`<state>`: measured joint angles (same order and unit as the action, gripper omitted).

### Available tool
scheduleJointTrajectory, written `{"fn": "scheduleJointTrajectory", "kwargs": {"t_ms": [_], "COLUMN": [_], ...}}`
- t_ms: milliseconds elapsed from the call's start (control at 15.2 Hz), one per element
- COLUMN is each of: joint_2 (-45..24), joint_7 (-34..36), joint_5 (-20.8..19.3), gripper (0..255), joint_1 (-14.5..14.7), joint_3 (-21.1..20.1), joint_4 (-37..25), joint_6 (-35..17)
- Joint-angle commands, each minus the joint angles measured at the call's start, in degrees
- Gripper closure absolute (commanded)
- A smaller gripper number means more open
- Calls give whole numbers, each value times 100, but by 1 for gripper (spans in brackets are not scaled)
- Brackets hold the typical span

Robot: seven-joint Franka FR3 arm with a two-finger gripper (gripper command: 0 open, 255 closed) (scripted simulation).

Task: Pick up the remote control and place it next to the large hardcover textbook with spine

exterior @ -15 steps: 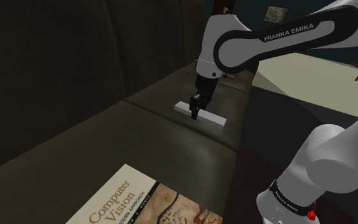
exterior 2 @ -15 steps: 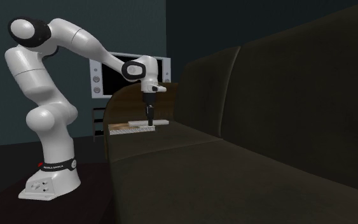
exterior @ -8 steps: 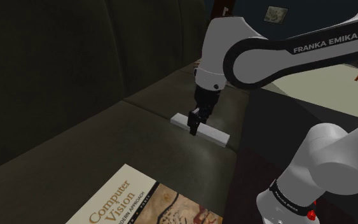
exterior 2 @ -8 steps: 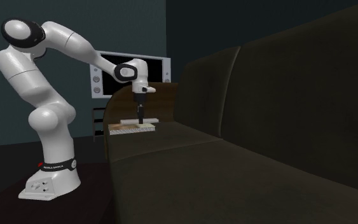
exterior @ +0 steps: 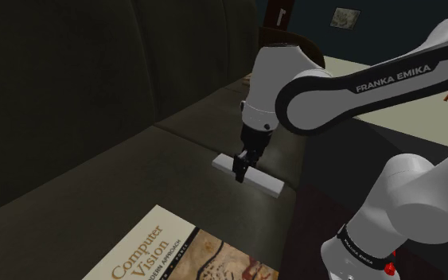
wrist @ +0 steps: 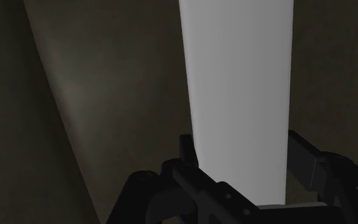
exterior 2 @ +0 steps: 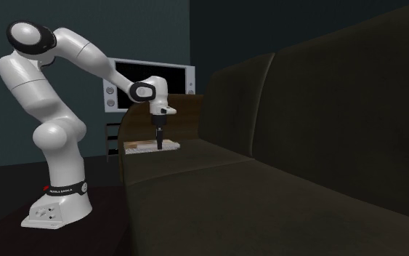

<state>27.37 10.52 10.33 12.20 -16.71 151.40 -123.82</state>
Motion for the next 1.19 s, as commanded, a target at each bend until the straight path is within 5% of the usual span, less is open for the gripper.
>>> {"fn": "scheduleJointTrajectory", "kwargs": {"t_ms": [0,396,924,990,1122], "joint_2": [-104,-437,-460,-460,-461], "joint_7": [2,16,17,17,18], "joint_5": [5,15,14,15,15], "gripper": [255,255,255,0,0], "joint_1": [-5,-16,-18,-18,-18], "joint_3": [-26,-104,-109,-110,-110], "joint_4": [84,330,344,344,344], "joint_6": [-193,-770,-807,-807,-807]}}
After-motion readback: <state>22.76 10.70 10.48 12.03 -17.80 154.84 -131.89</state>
